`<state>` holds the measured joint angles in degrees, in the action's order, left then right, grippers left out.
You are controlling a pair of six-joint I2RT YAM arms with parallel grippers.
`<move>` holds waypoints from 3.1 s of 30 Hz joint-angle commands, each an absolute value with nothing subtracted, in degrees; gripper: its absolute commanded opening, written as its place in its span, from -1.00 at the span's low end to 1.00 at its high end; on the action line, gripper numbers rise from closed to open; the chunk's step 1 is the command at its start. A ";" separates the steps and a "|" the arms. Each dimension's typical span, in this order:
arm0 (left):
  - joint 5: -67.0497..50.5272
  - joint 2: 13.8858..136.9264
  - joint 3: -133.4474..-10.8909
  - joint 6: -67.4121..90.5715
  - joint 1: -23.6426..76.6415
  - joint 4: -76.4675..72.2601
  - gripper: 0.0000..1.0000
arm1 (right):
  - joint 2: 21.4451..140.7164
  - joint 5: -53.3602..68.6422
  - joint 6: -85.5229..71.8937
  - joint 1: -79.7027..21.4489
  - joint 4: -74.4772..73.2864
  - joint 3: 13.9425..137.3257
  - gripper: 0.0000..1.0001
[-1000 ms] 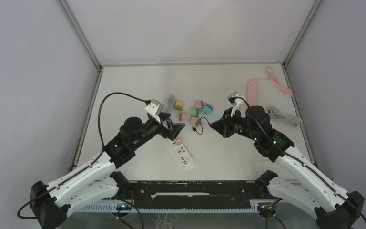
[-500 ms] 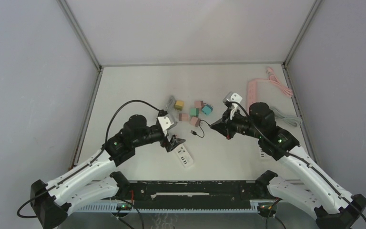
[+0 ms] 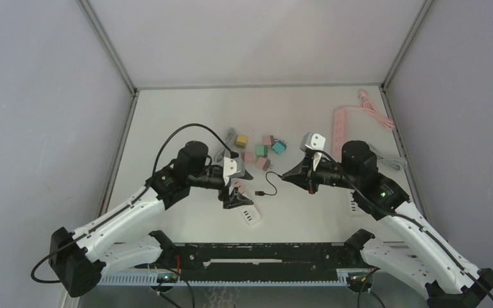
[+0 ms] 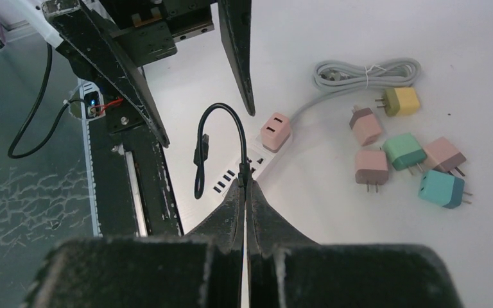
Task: Insert the plug
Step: Adjust the plug.
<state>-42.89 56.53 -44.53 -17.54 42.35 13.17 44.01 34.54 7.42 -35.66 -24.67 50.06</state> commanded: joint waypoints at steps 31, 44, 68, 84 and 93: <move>-57.11 73.23 -63.20 -23.92 39.84 29.30 -0.51 | 46.73 32.69 12.01 -35.95 -17.59 52.67 -1.00; -49.24 65.55 -56.99 -22.23 39.68 19.44 -0.99 | 46.87 28.60 7.31 -35.95 -18.47 52.65 -0.45; -13.97 50.48 -38.72 -13.18 48.23 -13.72 -0.99 | 49.60 5.65 -24.92 -45.61 -5.50 49.27 0.11; -4.93 49.83 -37.10 -22.77 53.71 -13.58 -0.99 | 53.60 10.32 -25.55 -46.81 -8.62 55.06 0.24; -5.88 50.19 -37.00 -22.99 54.71 -14.69 -0.99 | 57.51 12.13 -26.19 -46.92 -9.43 57.35 0.08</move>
<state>-6.09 50.24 -37.41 -22.00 54.26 -11.35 56.64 10.04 -24.86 -46.54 -10.17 54.04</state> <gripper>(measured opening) 0.036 0.556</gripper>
